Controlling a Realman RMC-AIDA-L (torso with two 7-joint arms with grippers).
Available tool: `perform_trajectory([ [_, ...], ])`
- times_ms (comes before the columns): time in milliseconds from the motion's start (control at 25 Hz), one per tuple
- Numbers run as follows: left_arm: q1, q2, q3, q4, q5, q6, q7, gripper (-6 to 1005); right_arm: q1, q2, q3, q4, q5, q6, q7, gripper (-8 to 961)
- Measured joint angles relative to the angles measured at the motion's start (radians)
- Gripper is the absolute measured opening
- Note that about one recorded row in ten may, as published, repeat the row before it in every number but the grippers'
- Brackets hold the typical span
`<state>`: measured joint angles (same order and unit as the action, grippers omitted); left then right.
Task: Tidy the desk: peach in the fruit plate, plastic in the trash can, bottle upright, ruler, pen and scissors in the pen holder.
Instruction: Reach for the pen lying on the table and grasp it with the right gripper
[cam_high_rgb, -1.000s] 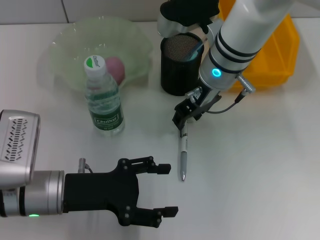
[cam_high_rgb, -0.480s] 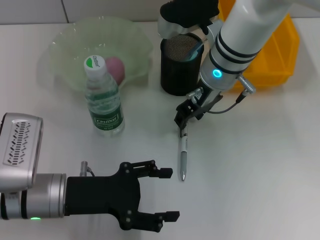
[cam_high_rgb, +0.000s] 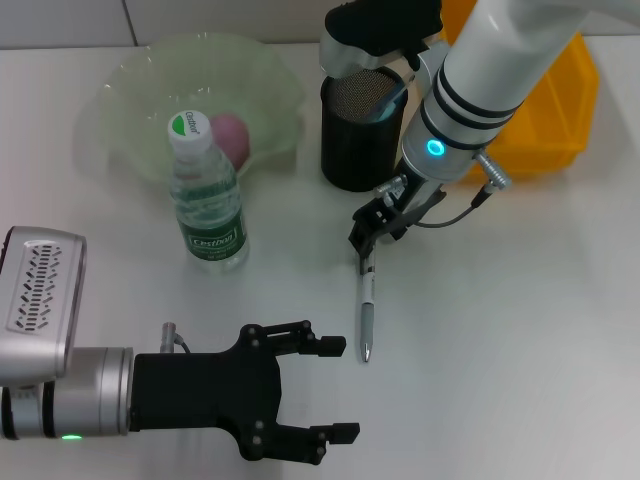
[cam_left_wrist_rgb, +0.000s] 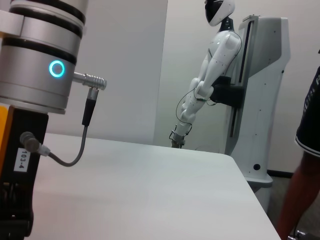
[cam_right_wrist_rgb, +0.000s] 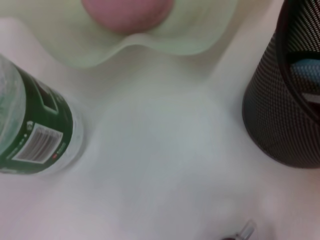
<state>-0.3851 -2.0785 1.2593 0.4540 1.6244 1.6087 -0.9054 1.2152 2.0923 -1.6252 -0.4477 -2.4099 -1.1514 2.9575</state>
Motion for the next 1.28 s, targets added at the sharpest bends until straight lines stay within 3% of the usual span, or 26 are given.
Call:
perform_trajectory([
  [520, -0.002, 0.000, 0.000, 0.000, 0.000, 0.000, 0.002, 832, -0.001, 0.000, 0.029, -0.001, 0.004, 0.001, 0.000, 345],
  [1280, -0.008, 0.000, 0.000, 0.000, -0.001, -0.003, 0.002, 832, 0.006, 0.000, 0.027, 0.035, 0.030, 0.035, 0.000, 276],
])
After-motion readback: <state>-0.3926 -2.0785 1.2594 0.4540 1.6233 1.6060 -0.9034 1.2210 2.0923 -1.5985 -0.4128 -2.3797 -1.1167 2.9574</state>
